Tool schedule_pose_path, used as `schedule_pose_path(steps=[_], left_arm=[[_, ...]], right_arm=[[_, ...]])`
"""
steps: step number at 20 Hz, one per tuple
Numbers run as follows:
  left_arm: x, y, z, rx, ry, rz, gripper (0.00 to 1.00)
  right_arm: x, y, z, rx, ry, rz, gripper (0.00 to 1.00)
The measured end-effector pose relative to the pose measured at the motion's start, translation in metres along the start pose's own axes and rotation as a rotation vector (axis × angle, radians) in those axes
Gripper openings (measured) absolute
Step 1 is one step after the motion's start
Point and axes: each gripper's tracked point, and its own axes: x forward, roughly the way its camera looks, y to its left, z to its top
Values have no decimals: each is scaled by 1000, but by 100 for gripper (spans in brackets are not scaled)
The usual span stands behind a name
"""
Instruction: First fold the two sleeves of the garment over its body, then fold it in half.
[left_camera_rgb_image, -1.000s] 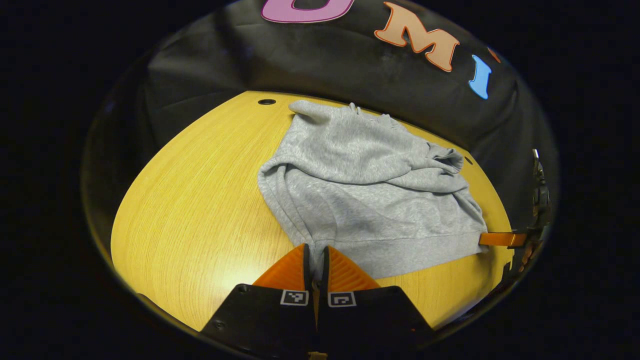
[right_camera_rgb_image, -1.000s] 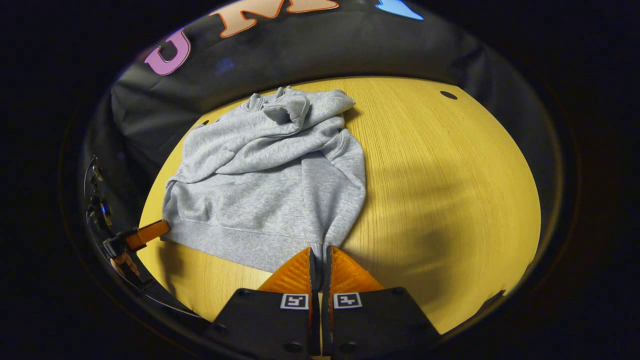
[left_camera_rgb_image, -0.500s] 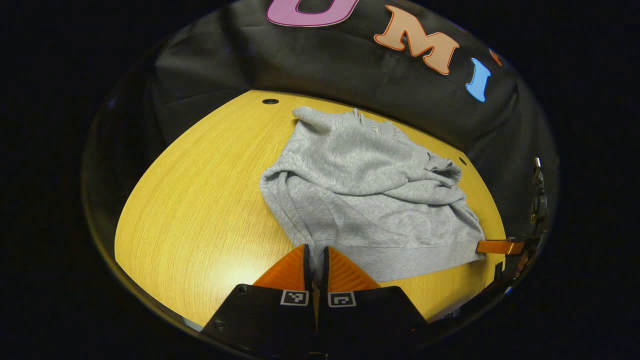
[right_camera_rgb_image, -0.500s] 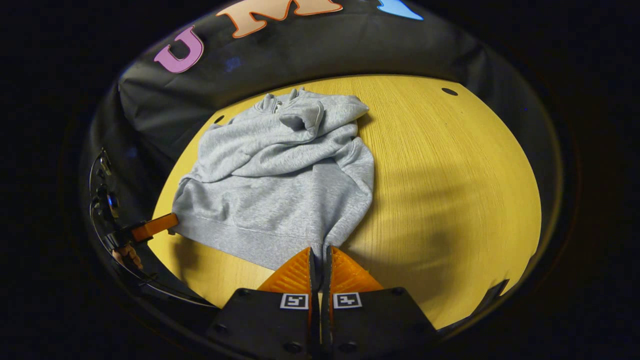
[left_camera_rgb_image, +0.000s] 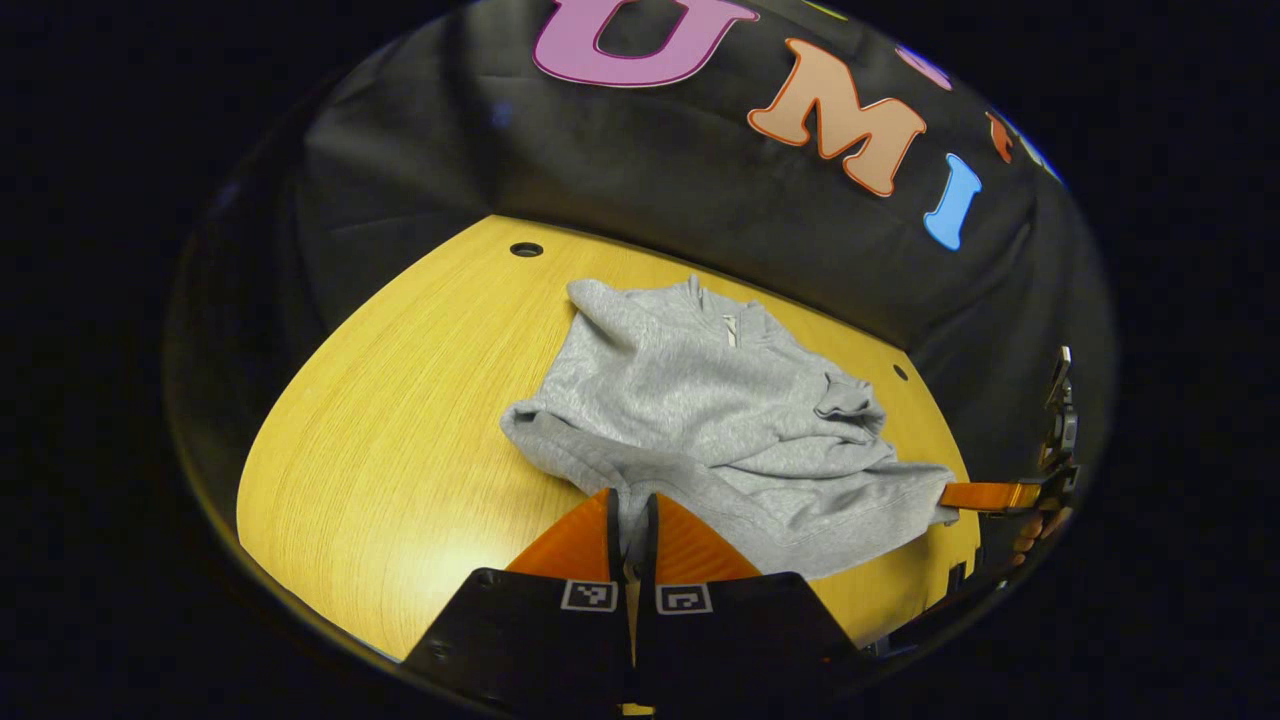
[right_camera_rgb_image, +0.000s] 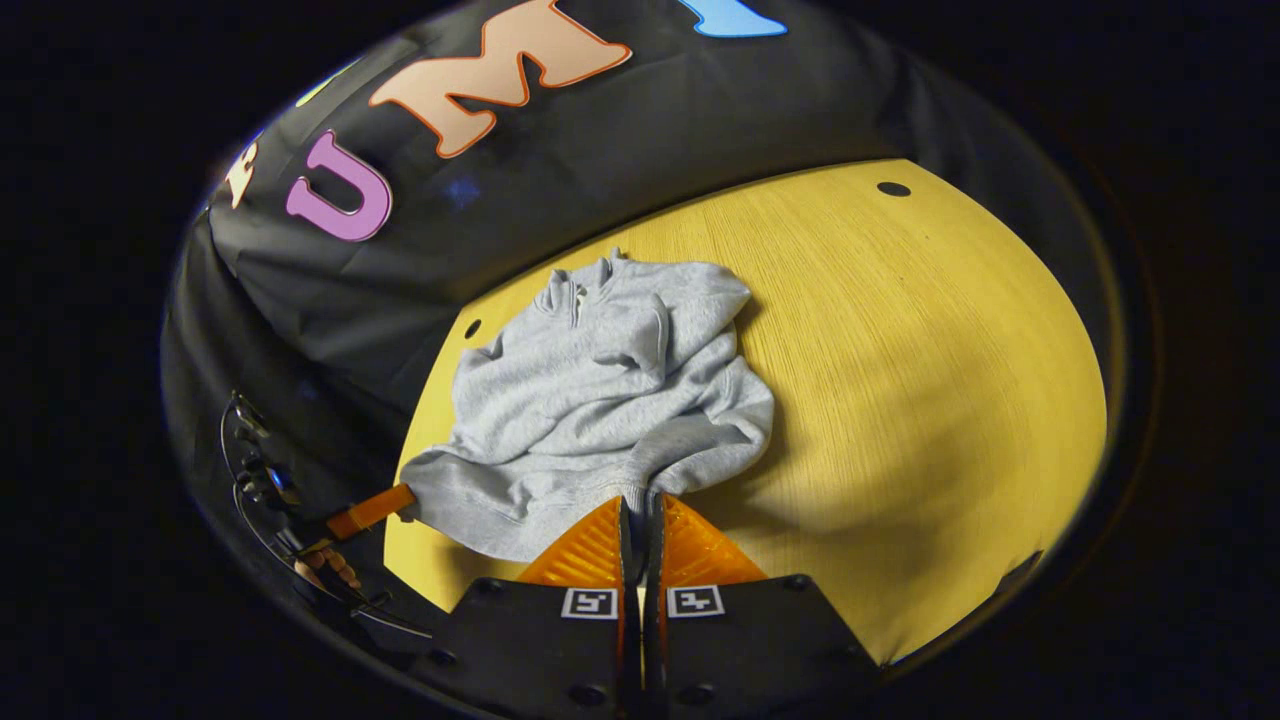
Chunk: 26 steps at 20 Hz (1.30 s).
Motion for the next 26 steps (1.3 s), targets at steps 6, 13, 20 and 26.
schedule_pose_path(steps=[6,13,20,26], left_arm=[[11,-1,43,-29,-38,-14,0],[41,2,83,-17,-39,-26,2],[88,6,92,-71,63,-28,0],[122,19,95,-127,144,-7,2]], right_arm=[[8,17,41,98,-40,56,4],[30,21,79,298,-53,87,4],[74,15,102,374,-51,51,4],[109,6,108,393,-46,1,8]])
